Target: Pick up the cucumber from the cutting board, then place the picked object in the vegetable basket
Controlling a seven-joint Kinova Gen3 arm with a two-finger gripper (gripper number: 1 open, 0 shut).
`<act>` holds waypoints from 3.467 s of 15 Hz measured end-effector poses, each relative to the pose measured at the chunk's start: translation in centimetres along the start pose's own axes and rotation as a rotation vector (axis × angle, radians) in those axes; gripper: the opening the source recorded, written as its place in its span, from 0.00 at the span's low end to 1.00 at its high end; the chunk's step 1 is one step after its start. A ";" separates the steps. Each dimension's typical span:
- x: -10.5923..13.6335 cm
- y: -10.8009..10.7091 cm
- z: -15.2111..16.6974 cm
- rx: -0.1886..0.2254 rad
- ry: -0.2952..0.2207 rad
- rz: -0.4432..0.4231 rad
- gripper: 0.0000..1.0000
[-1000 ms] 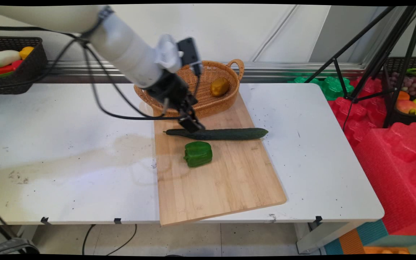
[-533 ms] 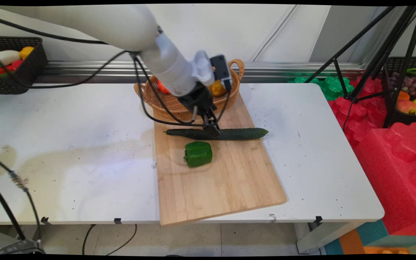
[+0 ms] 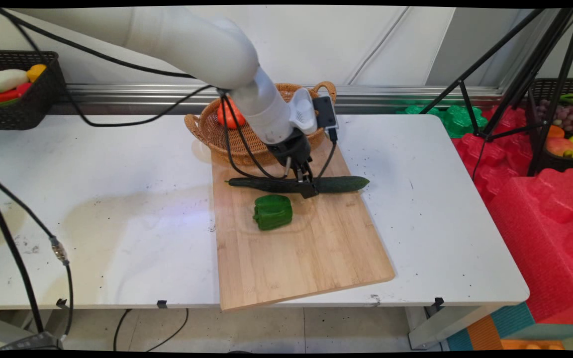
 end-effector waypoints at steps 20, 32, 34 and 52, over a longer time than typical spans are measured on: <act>1.4 1.2 -3.0 0.020 0.012 0.145 0.00; -3.4 -1.2 -14.0 0.176 -0.045 0.111 0.00; -3.5 -2.9 -14.5 0.212 -0.059 0.117 0.00; -3.6 -14.6 -7.8 0.229 -0.211 0.278 0.00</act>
